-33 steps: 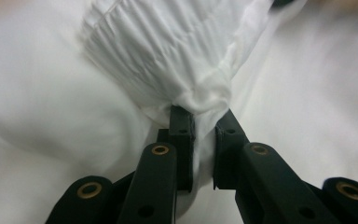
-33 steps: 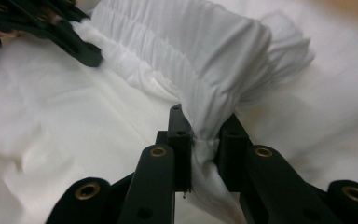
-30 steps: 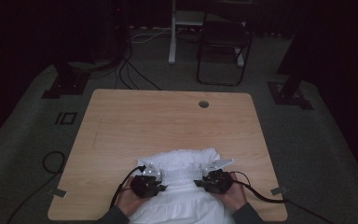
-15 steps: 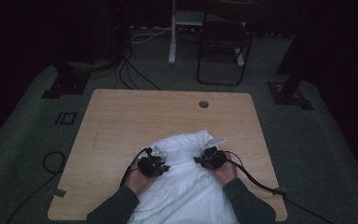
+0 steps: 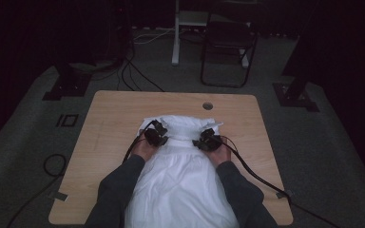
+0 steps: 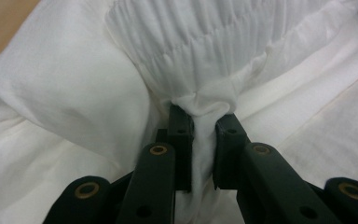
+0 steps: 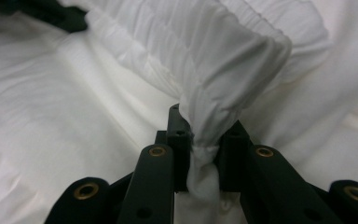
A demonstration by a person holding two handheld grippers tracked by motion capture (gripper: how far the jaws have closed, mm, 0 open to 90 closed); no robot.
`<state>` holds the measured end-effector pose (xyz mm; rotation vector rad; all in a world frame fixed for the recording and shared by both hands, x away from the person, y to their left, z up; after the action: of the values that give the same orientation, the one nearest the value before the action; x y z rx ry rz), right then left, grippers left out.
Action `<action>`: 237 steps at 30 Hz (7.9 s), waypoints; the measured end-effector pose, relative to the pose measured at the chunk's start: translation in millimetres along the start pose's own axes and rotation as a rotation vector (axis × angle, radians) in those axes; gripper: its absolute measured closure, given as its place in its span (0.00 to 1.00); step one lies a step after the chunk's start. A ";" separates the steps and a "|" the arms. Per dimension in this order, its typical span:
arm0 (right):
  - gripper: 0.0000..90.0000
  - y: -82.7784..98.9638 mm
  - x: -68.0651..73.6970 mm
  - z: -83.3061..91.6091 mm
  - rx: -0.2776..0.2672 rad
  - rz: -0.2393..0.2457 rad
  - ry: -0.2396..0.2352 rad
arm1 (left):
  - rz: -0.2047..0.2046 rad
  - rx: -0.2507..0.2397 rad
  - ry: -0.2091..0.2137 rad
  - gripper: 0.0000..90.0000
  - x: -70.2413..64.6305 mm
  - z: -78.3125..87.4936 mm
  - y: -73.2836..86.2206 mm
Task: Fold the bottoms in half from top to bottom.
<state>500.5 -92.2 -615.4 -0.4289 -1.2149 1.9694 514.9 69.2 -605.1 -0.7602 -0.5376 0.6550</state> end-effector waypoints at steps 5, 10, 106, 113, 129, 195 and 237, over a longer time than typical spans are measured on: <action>0.87 -11.4 -24.3 -12.7 -0.011 -0.044 0.044 | -0.018 0.012 -0.084 0.90 2.4 -14.2 -10.9; 0.88 -11.2 -25.0 -8.5 -0.032 -0.116 -0.004 | 0.080 -0.024 -0.033 0.92 3.6 -6.3 -12.7; 0.75 57.5 51.5 87.9 -0.039 0.042 -0.151 | 0.125 -0.156 0.189 0.77 -87.9 79.5 48.3; 0.48 40.6 52.5 121.3 -0.077 -0.017 -0.212 | 0.201 -0.257 0.184 0.66 -70.4 111.3 25.0; 0.99 35.4 5.1 70.7 -0.027 -0.151 -0.060 | 0.249 -0.109 0.127 1.00 -47.3 45.5 23.0; 0.61 33.7 7.6 43.1 -0.116 0.085 -0.007 | 0.224 -0.269 0.117 0.72 -33.0 54.9 49.8; 0.61 66.8 51.0 85.9 -0.111 0.079 -0.072 | 0.424 -0.140 -0.121 0.30 75.1 28.9 55.0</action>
<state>384.7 -122.7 -625.8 -0.4722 -1.3768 2.0057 528.4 165.4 -614.1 -0.9828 -0.5405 1.0691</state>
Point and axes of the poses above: each handheld gripper's, and its own axes: z roughly backward along the jaws, y roughly out of its underside, x roughly to its left, the point moved 9 cm from there along -z, roughly forward along the jaws, and after that the axes turned 15 degrees about -x, right-handed, at the moved point
